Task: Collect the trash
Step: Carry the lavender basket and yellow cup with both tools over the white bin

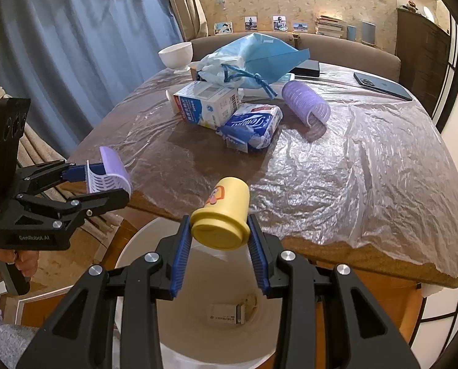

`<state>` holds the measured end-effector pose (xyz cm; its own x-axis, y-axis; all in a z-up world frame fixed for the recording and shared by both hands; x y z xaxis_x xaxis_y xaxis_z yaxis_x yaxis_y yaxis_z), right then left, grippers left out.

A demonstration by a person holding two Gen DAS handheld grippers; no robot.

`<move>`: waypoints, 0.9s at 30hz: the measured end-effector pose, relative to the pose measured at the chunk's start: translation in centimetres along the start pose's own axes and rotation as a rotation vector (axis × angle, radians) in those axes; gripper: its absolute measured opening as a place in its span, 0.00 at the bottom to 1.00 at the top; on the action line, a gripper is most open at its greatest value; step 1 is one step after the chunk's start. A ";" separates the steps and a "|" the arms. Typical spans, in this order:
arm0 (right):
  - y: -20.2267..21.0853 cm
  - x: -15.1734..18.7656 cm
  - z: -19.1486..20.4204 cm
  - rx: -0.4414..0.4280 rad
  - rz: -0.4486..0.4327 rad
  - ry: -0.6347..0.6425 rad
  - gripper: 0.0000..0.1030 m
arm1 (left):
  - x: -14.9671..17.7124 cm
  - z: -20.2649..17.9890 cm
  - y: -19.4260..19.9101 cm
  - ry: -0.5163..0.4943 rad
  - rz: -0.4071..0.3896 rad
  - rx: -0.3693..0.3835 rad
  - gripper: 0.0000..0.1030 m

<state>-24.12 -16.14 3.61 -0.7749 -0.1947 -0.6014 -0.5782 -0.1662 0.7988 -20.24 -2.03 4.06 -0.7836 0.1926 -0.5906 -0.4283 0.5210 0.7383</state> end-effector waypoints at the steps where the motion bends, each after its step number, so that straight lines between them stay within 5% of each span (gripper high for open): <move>1: 0.1 0.1 0.0 -0.002 0.002 0.002 0.35 | 0.2 -0.2 0.0 -0.002 0.003 0.000 0.70; 27: -0.7 4.2 1.0 -0.034 0.108 0.045 0.35 | 3.9 -2.6 -1.5 -0.021 0.100 0.022 0.70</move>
<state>-27.20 -15.86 0.57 -0.8195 -0.2565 -0.5124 -0.4821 -0.1747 0.8585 -23.83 -4.21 1.55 -0.8119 0.2621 -0.5216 -0.3384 0.5168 0.7864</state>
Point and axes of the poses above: each gripper's, at about its wrist camera, not at the fingertips, and y roughly against the way its jaws point, z to its left, x to its underside, the point moved 1 cm from there along -y, roughly the way its jaws point, and after that the axes turned 12 degrees about x, right-handed, at the moved point
